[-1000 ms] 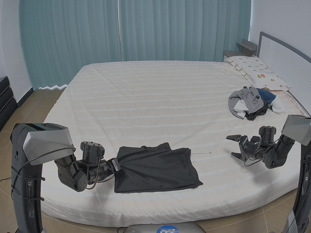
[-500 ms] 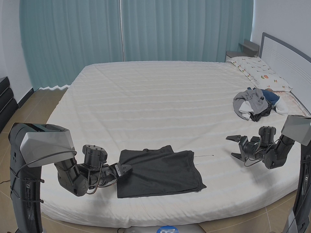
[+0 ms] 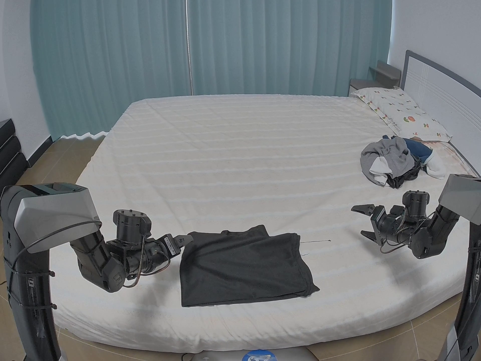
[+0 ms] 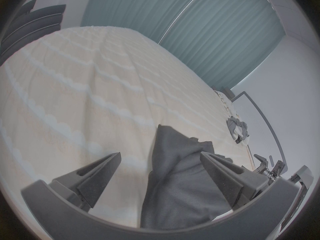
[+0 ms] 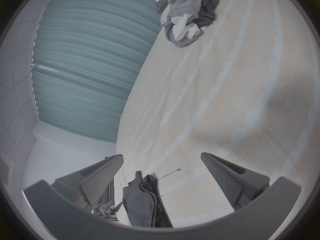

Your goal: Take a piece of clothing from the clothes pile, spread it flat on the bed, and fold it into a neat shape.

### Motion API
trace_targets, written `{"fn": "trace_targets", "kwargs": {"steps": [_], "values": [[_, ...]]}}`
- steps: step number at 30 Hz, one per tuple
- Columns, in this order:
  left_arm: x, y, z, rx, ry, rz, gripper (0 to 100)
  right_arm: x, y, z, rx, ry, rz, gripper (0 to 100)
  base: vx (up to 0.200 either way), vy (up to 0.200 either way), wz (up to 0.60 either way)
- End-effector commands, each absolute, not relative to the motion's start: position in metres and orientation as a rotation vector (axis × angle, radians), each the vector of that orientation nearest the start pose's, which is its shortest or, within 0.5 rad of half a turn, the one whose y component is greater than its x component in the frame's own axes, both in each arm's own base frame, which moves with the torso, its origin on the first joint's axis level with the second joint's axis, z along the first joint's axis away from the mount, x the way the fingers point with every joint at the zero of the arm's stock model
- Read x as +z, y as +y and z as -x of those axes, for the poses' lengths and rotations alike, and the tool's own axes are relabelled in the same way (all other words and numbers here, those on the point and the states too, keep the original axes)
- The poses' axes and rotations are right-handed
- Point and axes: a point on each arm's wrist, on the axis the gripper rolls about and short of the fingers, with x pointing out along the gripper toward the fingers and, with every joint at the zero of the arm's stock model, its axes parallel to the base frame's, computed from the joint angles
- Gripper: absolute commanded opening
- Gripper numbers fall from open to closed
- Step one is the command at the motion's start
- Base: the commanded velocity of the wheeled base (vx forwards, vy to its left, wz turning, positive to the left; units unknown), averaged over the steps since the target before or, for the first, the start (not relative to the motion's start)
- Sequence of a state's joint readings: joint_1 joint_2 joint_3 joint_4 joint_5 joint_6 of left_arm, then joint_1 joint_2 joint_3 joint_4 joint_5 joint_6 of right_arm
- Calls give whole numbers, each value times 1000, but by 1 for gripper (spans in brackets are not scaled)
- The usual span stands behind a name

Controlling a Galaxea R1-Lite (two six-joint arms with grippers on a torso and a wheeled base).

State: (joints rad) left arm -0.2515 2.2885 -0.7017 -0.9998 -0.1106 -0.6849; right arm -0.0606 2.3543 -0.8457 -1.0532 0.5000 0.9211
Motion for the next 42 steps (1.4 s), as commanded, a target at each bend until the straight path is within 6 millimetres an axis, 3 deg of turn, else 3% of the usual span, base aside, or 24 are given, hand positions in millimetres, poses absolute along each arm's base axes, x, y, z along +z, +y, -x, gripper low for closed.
{"fn": "trace_targets", "kwargs": {"steps": [1,6,7,12,16,17,19,24,34,36,37,38,42], "values": [[27,-82,-334,-127,601,628,100,51,-12,-350,234,537,-895,100,0,0,0],[59,-75,-322,-91,502,627,100,88,-11,-305,196,454,-795,100,0,0,0],[75,-73,-311,-84,463,624,100,102,-10,-280,193,418,-727,100,0,0,0],[119,-63,-271,-113,343,617,100,133,-6,-214,129,295,-495,100,0,0,0],[134,-52,-247,-56,265,559,100,152,-2,-171,121,180,-376,100,0,0,0],[134,-52,-247,-56,265,559,100,152,-2,-170,121,178,-374,100,0,0,0],[139,-48,-230,-31,231,509,100,152,-2,-144,116,168,-339,100,0,0,0],[154,-40,-197,-49,167,484,100,148,-2,-109,108,144,-327,100,0,0,0],[152,-25,-139,-57,92,265,100,142,2,-52,128,101,-197,100,0,0,0],[152,-21,-119,-59,63,215,100,131,3,-29,139,119,-133,100,0,0,0],[152,-21,-119,-59,63,215,100,131,3,-29,139,119,-133,100,0,0,0],[150,-18,-107,-48,62,177,100,124,4,-16,141,126,-108,100,0,0,0],[150,-11,-79,1,60,132,100,109,4,8,157,99,-62,100,0,0,0]]}}
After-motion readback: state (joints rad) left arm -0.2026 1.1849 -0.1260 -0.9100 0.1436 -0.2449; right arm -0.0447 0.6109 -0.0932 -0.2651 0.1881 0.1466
